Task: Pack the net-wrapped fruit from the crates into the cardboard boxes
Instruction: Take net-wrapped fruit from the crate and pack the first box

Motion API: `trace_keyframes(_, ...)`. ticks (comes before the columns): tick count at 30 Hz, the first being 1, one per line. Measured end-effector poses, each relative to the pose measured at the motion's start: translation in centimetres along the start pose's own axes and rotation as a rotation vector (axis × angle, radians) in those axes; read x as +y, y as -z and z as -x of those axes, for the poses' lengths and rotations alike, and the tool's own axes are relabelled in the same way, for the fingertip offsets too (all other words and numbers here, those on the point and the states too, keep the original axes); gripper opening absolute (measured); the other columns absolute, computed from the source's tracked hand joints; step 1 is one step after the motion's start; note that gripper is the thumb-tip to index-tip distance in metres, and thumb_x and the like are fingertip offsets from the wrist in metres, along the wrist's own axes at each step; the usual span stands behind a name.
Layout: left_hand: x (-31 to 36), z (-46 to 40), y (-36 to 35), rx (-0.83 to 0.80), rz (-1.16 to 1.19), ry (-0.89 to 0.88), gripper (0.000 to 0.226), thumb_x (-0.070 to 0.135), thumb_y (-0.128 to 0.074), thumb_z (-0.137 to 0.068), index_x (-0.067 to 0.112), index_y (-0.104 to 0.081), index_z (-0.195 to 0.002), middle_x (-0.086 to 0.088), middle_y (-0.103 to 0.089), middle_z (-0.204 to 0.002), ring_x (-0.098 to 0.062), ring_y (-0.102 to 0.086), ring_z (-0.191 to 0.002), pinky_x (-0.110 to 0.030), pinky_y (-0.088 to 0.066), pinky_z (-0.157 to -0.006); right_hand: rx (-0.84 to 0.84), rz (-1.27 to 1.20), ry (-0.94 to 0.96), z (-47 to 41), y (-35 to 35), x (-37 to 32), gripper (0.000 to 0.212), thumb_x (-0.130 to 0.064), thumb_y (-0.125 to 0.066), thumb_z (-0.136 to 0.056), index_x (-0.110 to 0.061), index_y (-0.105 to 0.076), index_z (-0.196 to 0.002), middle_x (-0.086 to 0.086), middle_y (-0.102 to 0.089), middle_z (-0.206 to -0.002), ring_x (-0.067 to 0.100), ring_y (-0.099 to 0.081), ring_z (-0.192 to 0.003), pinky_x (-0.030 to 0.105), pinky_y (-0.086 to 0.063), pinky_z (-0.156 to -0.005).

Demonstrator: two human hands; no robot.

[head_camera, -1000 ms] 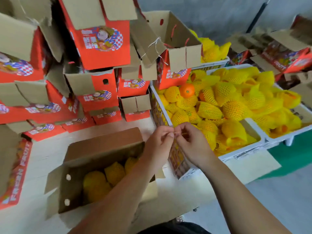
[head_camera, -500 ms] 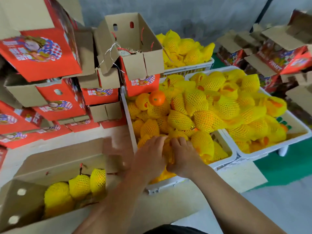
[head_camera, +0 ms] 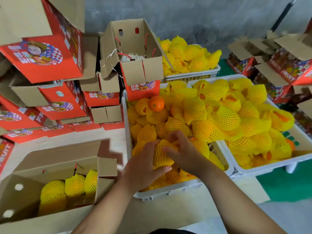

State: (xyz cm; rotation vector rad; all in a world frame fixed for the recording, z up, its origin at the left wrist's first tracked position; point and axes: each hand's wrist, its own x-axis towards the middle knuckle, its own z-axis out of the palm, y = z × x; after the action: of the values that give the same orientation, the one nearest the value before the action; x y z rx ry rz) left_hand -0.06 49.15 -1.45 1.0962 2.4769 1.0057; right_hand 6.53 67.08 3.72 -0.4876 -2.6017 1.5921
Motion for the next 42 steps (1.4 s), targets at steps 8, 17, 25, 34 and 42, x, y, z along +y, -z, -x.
trace_keyframes(8,0.3,-0.2,-0.3,0.177,0.056,0.03,0.092,0.071,-0.06,-0.088,0.05,-0.003,-0.156,0.022,-0.023,-0.157,-0.019,-0.046,-0.138,-0.03,-0.045,-0.096,0.404,0.835,-0.162,-7.5,5.8,-0.9,0.065,-0.049,-0.064,-0.091,-0.023,-0.04,-0.146,0.017,-0.036,-0.15,0.041,-0.035,-0.136,0.052,-0.037,-0.107)
trace_keyframes(17,0.1,-1.1,0.6,0.405,0.412,0.114,0.094,0.06,-0.071,-0.085,0.049,-0.01,-0.156,0.026,-0.027,-0.158,-0.001,-0.038,-0.143,-0.038,-0.045,-0.113,0.697,0.442,0.139,-4.6,3.0,-1.1,0.074,-0.039,-0.08,-0.08,-0.03,-0.04,-0.142,0.0,-0.051,-0.137,0.027,-0.051,-0.124,0.052,-0.031,-0.1)
trace_keyframes(25,-0.9,-0.2,3.1,0.433,1.069,0.241,0.079,0.014,-0.077,-0.091,0.038,-0.033,-0.152,0.011,-0.053,-0.145,-0.014,-0.066,-0.121,-0.046,-0.063,-0.084,0.331,-0.259,0.048,-0.8,-4.6,-3.8,0.092,-0.029,-0.09,-0.075,-0.03,-0.033,-0.147,-0.013,-0.053,-0.131,0.008,-0.055,-0.123,0.031,-0.053,-0.099)
trace_keyframes(34,-6.1,7.7,10.6,0.391,0.974,0.268,0.083,0.007,-0.078,-0.09,0.042,-0.032,-0.151,0.005,-0.055,-0.136,-0.014,-0.07,-0.11,-0.045,-0.064,-0.08,0.041,-0.567,-0.075,0.2,-14.9,-8.0,0.064,-0.042,-0.082,-0.065,-0.047,-0.051,-0.121,-0.007,-0.072,-0.105,0.009,-0.072,-0.097,0.031,-0.062,-0.073)
trace_keyframes(42,-14.7,15.5,17.8,0.444,1.076,0.403,0.047,0.034,-0.07,-0.098,0.039,-0.05,-0.14,0.012,-0.058,-0.133,-0.014,-0.064,-0.121,-0.036,-0.063,-0.084,0.058,-0.522,-0.146,0.4,-25.7,-13.0,0.059,-0.042,-0.068,-0.071,-0.04,-0.053,-0.129,-0.001,-0.069,-0.115,0.013,-0.07,-0.097,0.035,-0.06,-0.076)
